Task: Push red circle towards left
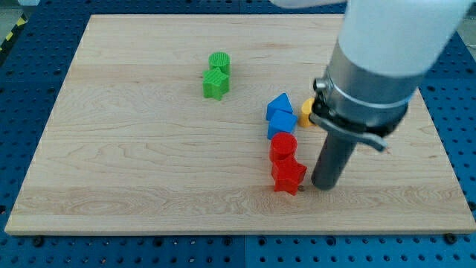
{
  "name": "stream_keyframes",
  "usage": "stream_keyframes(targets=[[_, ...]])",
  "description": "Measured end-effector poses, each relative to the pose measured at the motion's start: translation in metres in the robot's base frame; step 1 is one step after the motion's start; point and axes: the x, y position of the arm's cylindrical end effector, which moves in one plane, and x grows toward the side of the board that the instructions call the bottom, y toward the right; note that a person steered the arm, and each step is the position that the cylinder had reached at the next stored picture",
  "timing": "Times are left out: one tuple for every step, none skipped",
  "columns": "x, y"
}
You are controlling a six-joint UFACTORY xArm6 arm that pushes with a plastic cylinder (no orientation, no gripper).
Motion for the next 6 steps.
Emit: stream_keyframes(targets=[[-0.032, 0.000], [-0.034, -0.015], [-0.034, -0.041], [-0.034, -0.055], [-0.034, -0.057], [-0.034, -0.090]])
